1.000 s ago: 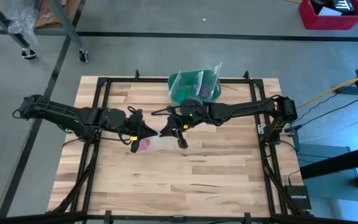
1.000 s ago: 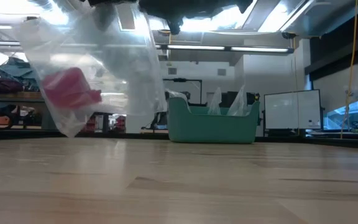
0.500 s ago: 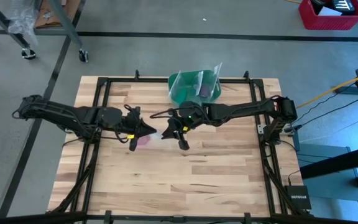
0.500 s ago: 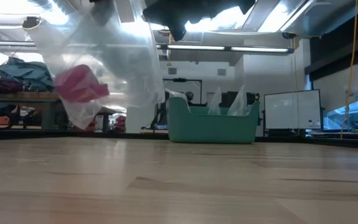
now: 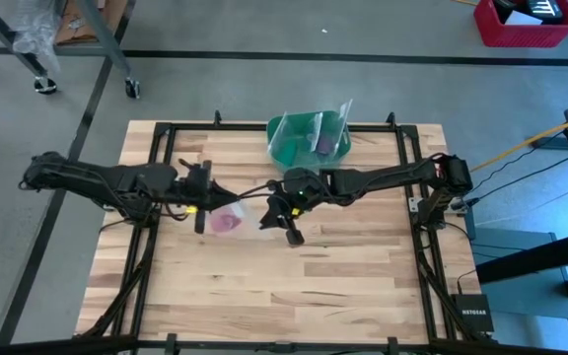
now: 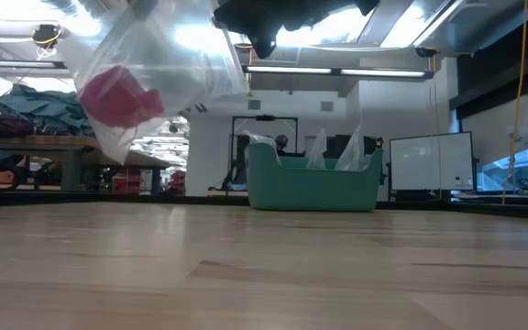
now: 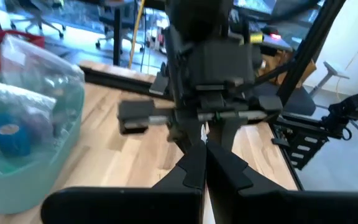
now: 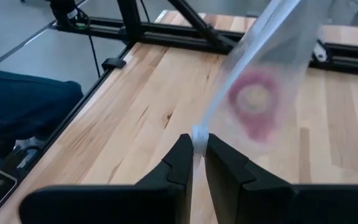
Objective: Roll bandage
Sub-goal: Close the transparent zip bag
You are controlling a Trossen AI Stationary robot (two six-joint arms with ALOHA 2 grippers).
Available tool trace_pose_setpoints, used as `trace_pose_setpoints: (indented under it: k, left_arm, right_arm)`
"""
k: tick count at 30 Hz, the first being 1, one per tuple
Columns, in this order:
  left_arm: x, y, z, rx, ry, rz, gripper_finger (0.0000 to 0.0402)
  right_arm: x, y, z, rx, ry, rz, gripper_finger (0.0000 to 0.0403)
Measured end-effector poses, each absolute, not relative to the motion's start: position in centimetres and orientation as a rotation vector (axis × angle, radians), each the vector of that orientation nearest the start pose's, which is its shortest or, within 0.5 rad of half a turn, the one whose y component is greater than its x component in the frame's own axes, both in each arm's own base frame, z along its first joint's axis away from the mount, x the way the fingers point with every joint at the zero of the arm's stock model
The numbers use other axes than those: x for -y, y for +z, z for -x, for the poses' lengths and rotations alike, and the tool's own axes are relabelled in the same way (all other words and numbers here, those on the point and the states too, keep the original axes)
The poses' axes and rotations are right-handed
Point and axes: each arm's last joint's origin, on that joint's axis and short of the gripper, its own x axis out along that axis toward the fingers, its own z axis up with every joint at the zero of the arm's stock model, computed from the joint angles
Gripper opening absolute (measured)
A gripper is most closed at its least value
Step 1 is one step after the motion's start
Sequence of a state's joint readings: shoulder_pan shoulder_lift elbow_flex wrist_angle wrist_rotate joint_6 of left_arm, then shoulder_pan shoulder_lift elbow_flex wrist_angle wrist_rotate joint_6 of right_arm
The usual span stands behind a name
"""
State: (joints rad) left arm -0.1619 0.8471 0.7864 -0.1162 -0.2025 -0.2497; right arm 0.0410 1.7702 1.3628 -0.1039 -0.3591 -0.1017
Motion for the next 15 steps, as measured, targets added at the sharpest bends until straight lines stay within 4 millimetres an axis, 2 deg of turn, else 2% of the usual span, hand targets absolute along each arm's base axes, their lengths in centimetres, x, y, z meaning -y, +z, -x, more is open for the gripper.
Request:
trace_pose_setpoints:
  k: [15]
  left_arm:
    - [1.6,35.3,-15.2,-0.016,0.132,0.13,0.0]
  right_arm:
    - [-4.0,26.2,-39.6,-0.61,0.465,0.001,0.0042]
